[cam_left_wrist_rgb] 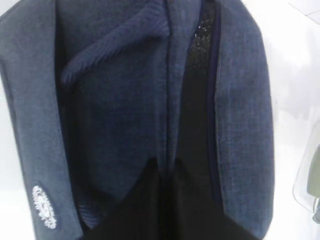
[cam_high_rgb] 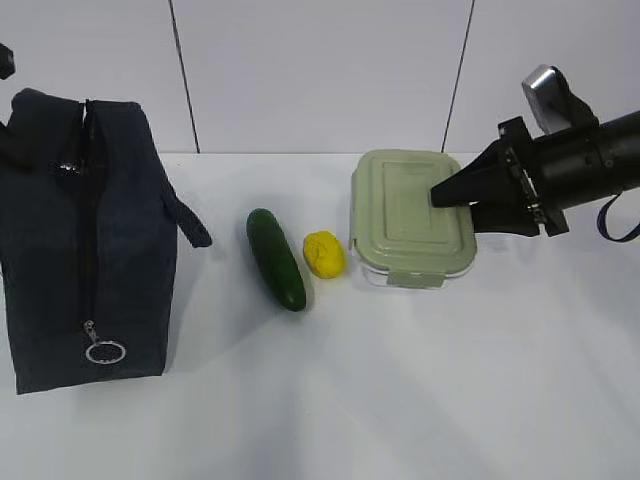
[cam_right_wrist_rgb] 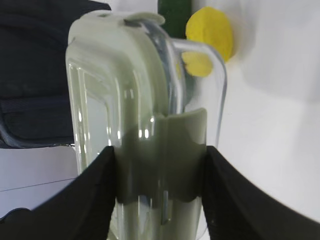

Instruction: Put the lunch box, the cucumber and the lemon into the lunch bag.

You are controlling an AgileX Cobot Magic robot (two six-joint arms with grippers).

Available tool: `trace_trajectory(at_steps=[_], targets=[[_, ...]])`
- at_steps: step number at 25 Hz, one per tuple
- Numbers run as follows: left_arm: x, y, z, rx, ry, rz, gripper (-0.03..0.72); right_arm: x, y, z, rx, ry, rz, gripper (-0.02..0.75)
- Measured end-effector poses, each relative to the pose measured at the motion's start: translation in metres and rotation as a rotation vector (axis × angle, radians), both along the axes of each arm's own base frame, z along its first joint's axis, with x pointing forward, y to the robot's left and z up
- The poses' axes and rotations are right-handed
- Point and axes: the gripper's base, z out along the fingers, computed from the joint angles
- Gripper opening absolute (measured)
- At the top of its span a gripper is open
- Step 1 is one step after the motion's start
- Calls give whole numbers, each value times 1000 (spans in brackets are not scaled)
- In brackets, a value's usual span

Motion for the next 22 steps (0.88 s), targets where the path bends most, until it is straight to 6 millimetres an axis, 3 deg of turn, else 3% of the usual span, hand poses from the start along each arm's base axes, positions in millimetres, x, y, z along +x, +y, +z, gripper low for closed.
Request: trace_trajectory(at_steps=[10, 17, 22], targets=[[-7, 1, -2, 83, 63, -69, -4, 5, 17, 9, 49, -2, -2, 379], [-13, -28, -4, 190, 36, -172, -4, 5, 22, 10, 61, 4, 0, 379], [-14, -38, -4, 210, 21, -183, -4, 3, 35, 12, 82, 12, 17, 379]])
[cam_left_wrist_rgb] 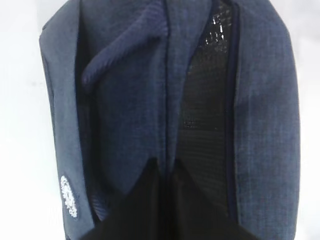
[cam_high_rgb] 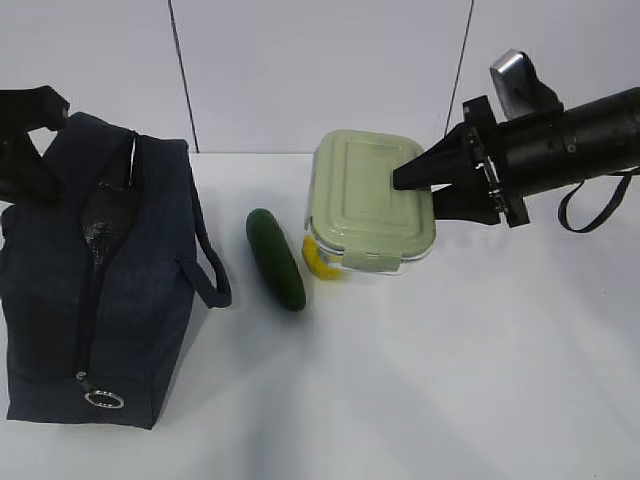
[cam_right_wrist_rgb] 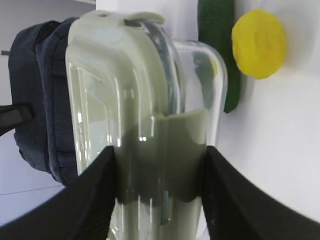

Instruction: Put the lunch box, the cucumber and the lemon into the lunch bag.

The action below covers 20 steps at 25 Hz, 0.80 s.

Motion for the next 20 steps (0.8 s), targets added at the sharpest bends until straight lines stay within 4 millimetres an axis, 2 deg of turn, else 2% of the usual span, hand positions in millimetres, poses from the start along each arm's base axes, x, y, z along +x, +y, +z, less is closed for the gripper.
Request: trace_trajectory(at_steps=[7, 13, 20], targets=[[-3, -10, 0, 4, -2, -28, -4, -4, 25, 3, 32, 4, 44, 379], [-5, -17, 0, -1, -8, -41, -4, -5, 35, 6, 67, 7, 46, 379], [-4, -18, -1, -8, -5, -37, -4, 5, 46, 28, 83, -53, 61, 379]])
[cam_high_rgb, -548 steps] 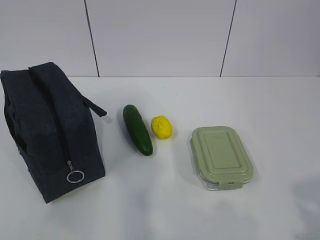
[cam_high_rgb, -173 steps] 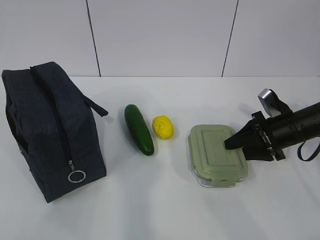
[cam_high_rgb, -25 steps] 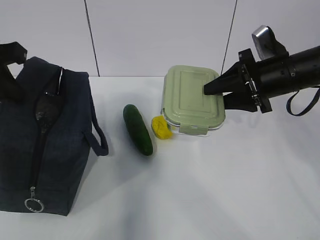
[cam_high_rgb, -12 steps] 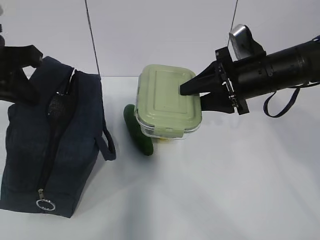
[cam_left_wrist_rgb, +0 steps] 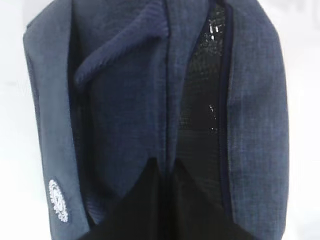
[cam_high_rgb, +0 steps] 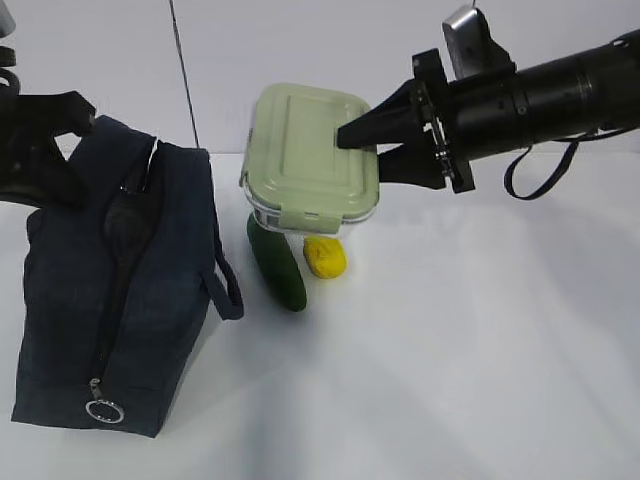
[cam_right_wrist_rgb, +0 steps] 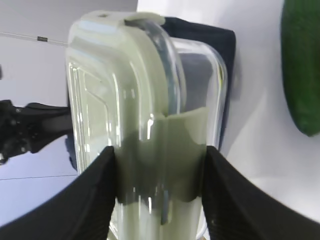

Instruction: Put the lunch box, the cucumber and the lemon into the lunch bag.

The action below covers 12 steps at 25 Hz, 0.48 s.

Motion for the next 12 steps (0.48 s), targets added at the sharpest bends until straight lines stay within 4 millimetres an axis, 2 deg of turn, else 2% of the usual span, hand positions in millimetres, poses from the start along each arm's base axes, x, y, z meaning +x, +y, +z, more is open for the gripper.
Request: trace_trajectory(at_steps=[6, 12], targets=[[4, -2, -2, -14, -13, 9, -4, 7, 12, 24, 20, -59, 21, 379], [5, -2, -1, -26, -26, 15, -5, 2, 27, 28, 26, -65, 65, 379]])
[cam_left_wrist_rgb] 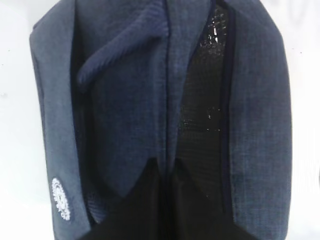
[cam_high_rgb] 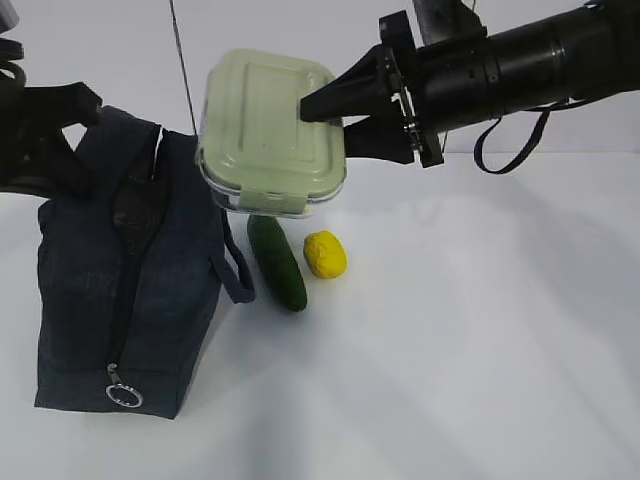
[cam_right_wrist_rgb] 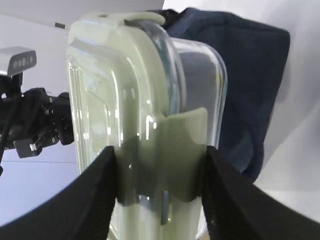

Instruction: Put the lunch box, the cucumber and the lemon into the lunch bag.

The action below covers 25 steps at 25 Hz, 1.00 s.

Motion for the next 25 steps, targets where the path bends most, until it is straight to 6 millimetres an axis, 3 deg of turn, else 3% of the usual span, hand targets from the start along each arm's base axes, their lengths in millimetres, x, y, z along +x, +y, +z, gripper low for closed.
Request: trace_trajectory(at_steps=[7, 12, 25], targets=[[2, -2, 2, -24, -22, 9, -4, -5, 13, 2, 22, 7, 30, 379], [-2, -15, 1, -26, -29, -36, -5, -6, 19, 1, 44, 19, 38, 379], [-4, -26, 0, -68, -23, -46, -5, -2, 26, -19, 27, 66, 55, 379]])
